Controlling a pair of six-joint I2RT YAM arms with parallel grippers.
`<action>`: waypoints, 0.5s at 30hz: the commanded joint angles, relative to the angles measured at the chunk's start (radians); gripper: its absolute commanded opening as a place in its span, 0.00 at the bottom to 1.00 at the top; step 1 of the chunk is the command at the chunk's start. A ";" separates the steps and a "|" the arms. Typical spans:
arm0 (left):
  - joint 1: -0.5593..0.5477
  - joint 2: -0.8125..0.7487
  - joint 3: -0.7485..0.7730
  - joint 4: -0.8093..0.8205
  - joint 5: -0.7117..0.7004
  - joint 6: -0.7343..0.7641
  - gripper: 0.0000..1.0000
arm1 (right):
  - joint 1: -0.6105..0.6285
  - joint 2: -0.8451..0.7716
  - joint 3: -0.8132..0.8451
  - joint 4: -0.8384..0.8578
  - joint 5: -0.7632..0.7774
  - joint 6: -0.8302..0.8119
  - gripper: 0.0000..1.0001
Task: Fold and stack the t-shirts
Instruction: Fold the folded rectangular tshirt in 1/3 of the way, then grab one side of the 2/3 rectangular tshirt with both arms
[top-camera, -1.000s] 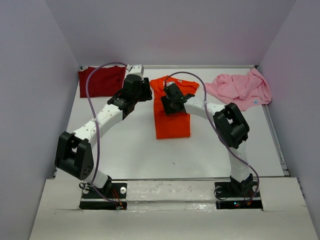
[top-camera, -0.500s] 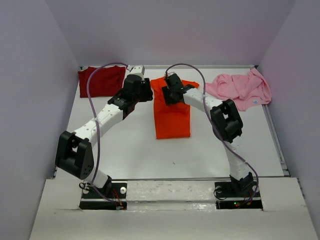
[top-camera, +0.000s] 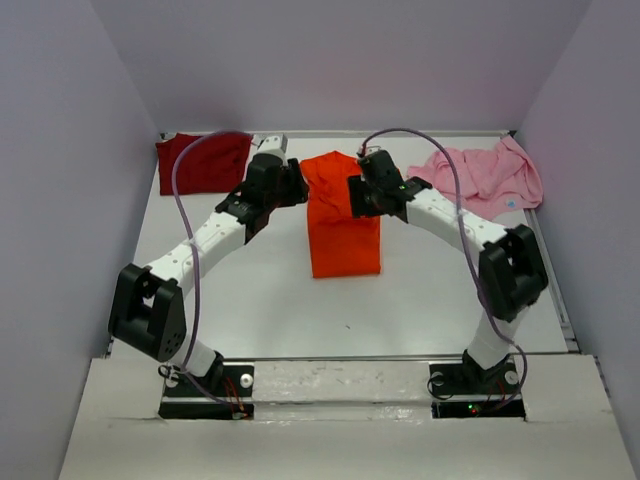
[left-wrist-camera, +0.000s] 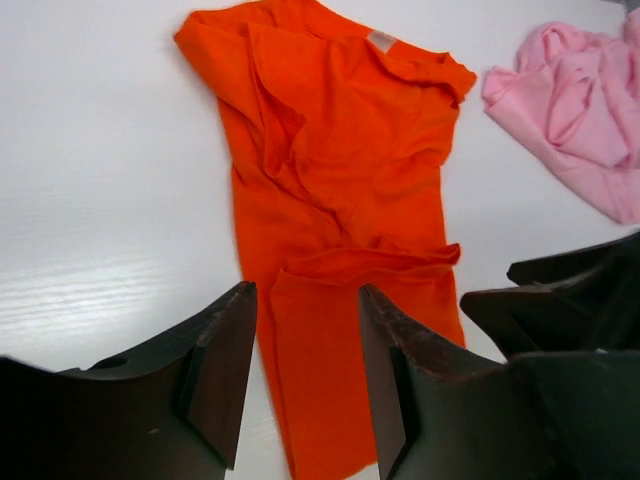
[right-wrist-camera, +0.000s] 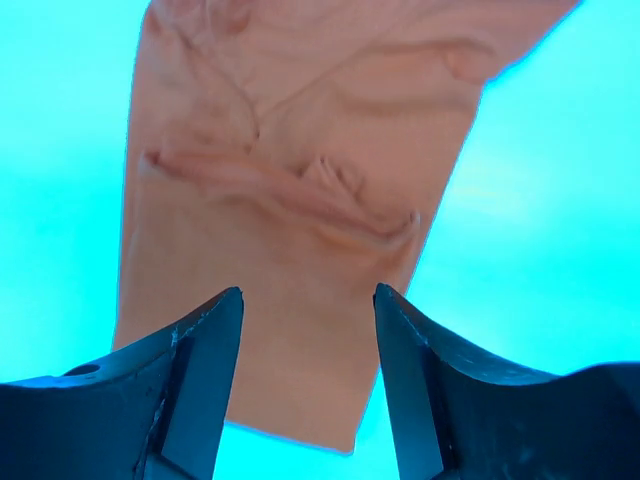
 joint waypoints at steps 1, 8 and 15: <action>-0.015 -0.096 -0.197 0.119 0.121 -0.189 0.54 | -0.006 -0.221 -0.191 0.067 -0.058 0.091 0.61; -0.114 -0.185 -0.466 0.324 0.069 -0.291 0.52 | -0.006 -0.473 -0.568 0.174 -0.073 0.220 0.66; -0.158 -0.123 -0.587 0.462 0.069 -0.364 0.51 | -0.006 -0.622 -0.864 0.352 -0.084 0.335 0.74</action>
